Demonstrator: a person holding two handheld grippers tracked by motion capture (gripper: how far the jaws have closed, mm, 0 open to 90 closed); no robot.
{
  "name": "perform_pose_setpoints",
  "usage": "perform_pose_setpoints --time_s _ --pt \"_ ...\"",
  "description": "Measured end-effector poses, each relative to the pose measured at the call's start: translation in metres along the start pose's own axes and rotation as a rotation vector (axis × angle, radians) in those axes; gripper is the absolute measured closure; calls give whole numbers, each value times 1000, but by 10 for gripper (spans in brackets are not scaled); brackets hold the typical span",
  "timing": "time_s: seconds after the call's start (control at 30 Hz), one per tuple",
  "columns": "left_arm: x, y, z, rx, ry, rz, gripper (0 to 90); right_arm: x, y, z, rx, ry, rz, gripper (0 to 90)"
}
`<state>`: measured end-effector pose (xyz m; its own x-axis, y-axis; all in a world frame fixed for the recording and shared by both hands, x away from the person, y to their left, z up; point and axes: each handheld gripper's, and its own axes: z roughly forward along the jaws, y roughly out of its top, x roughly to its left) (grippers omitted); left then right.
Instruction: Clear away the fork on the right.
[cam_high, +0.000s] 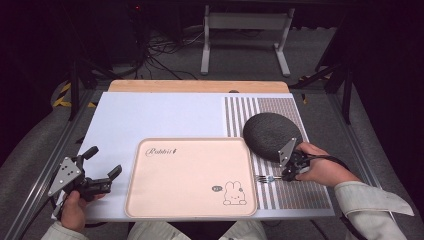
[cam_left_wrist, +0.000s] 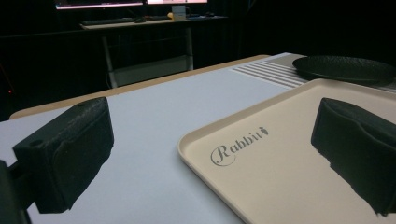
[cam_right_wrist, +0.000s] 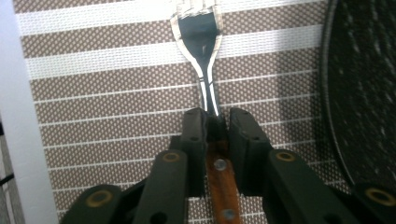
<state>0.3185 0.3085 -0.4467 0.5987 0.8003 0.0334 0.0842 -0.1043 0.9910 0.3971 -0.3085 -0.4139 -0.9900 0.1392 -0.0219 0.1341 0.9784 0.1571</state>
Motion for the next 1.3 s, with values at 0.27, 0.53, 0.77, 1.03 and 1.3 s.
perform_pose_setpoints --time_s 0.27,0.53,0.77,1.03,1.3 --pt "0 0 0 -3 0 -3 0 2 4 0 26 8 -35 791" --pt "1 0 -1 -1 0 -2 0 4 5 -15 -4 -24 -46 793" --pt "1 0 -1 0 -1 -2 0 7 7 -36 -51 -56 -40 793" --pt "0 1 -1 0 -1 0 0 11 15 -56 -93 -87 -39 793" --pt "0 1 -1 -1 -2 -1 0 14 27 -69 -145 -90 24 793"
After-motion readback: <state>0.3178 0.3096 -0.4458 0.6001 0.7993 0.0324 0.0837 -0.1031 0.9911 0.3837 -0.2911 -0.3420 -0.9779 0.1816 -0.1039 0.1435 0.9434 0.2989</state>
